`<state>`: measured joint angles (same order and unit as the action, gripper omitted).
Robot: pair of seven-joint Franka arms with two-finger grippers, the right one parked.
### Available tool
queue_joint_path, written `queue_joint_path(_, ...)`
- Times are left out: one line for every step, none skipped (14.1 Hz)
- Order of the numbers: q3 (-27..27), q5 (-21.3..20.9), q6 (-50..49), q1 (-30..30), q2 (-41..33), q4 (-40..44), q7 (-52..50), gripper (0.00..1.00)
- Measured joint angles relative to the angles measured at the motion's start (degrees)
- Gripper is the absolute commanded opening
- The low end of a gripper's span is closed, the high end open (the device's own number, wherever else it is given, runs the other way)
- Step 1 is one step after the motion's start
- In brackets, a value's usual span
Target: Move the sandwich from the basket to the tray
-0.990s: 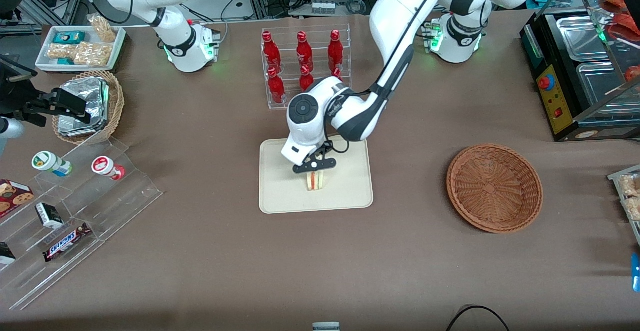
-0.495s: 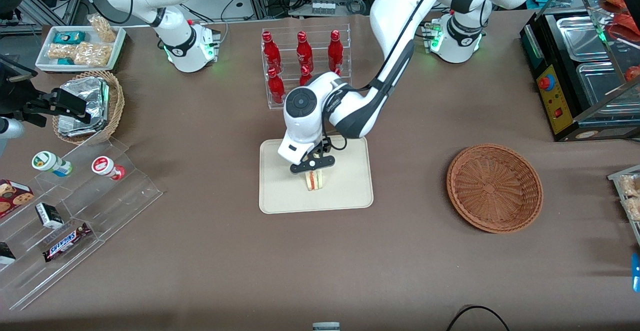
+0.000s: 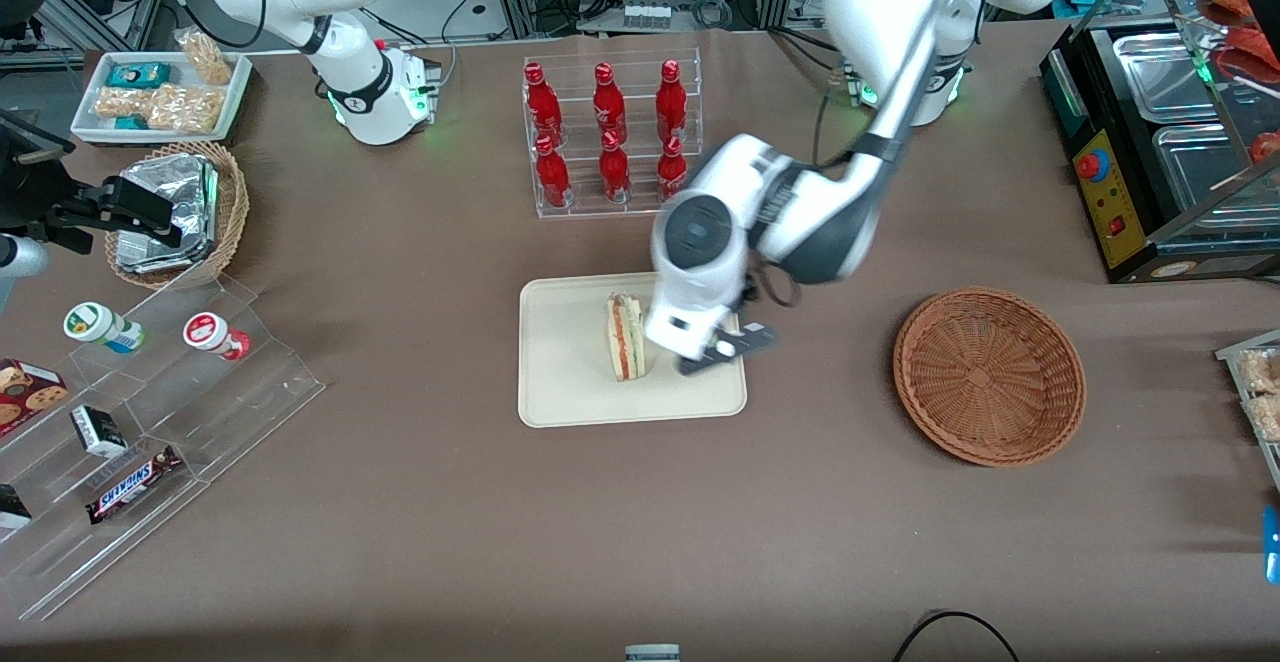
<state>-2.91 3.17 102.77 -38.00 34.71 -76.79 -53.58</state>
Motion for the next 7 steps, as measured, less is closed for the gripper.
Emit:
queue_joint_path(-0.06,-0.01,-0.03,2.34,-1.07,-1.39,2.85,1.00)
queue_joint_path(-0.09,-0.01,-0.06,4.70,-2.55,-3.23,6.07,1.00)
queue_joint_path(-0.12,-0.02,-0.10,6.91,-4.38,-5.27,9.27,1.00)
queue_joint_path(-0.13,-0.02,-0.26,9.03,-6.59,-7.48,12.36,1.00)
queue_joint_path(-0.14,-0.02,-0.77,10.87,-8.99,-9.52,14.71,1.00)
queue_joint_path(-0.17,-0.07,-1.95,12.52,-11.49,-11.19,16.37,1.00)
queue_joint_path(-0.17,-0.21,-3.40,14.13,-13.86,-12.39,18.00,1.00)
